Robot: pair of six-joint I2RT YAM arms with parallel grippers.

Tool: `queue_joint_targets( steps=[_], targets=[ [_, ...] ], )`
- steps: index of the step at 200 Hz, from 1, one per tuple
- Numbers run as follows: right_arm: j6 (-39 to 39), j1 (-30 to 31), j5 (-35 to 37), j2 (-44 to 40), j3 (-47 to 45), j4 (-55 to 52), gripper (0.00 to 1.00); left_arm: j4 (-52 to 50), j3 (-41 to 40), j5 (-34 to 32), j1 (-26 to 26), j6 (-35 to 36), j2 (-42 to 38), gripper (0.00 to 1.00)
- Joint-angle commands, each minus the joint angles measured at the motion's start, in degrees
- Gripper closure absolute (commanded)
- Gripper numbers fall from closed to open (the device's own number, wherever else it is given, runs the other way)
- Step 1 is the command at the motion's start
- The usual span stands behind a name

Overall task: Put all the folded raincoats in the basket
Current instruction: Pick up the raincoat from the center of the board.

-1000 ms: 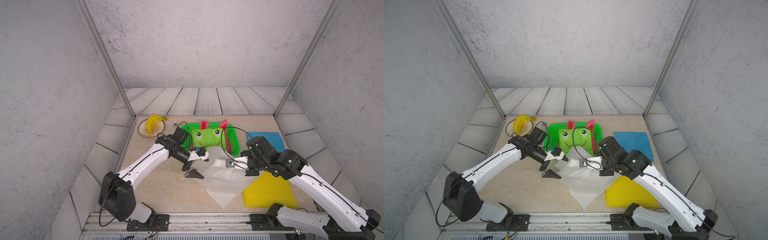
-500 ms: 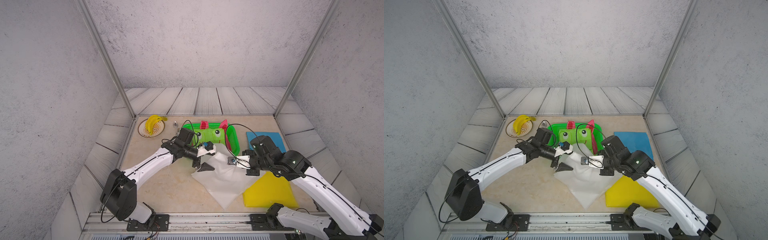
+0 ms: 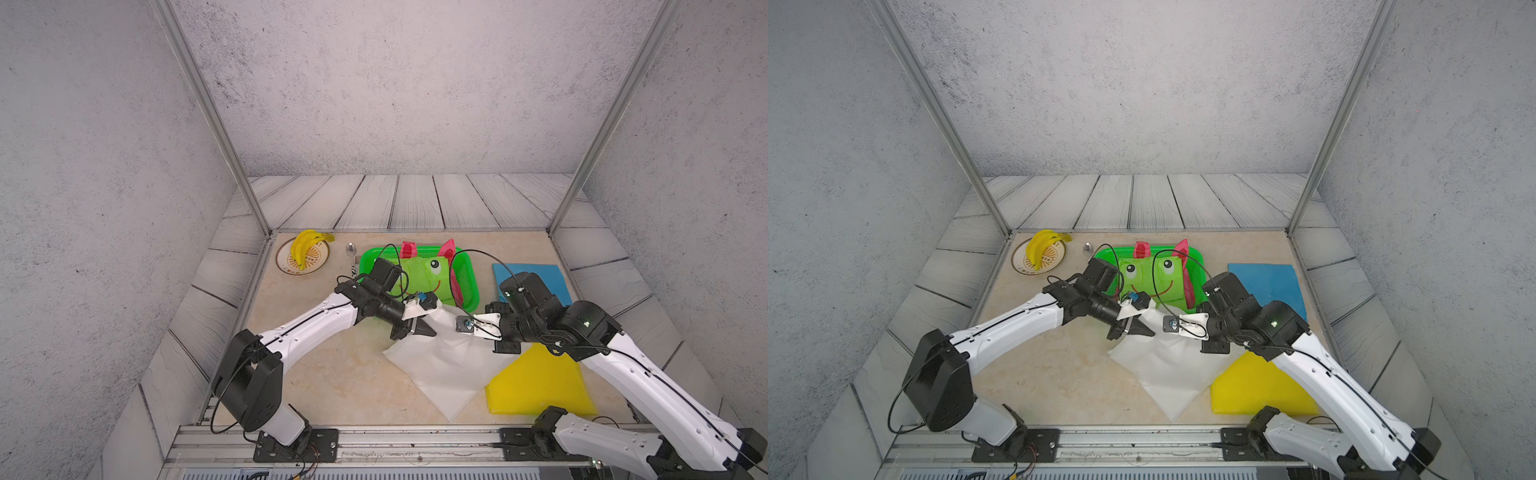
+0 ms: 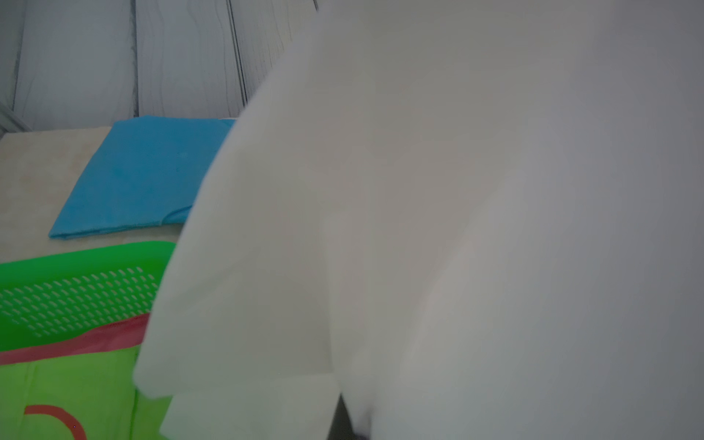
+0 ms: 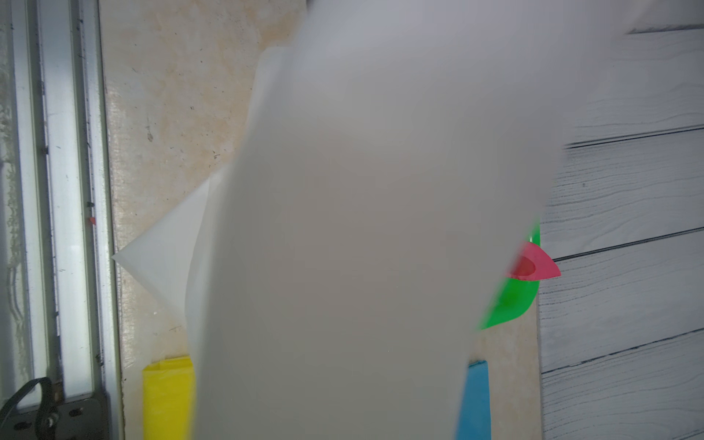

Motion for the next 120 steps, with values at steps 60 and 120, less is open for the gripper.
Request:
queue_joint_targets(
  steps=[60, 120],
  targets=[
    [5.8, -2.2, -8.6, 0.4, -0.4, -0.5, 0.55, -14.8, 6.3, 5.4, 9.1, 2.9, -5.7, 1.00],
    [22.6, -13.3, -29.7, -3.0, -10.4, 18.0, 0.24, -14.9, 4.5, 8.8, 17.1, -0.2, -9.5, 1.00]
  ],
)
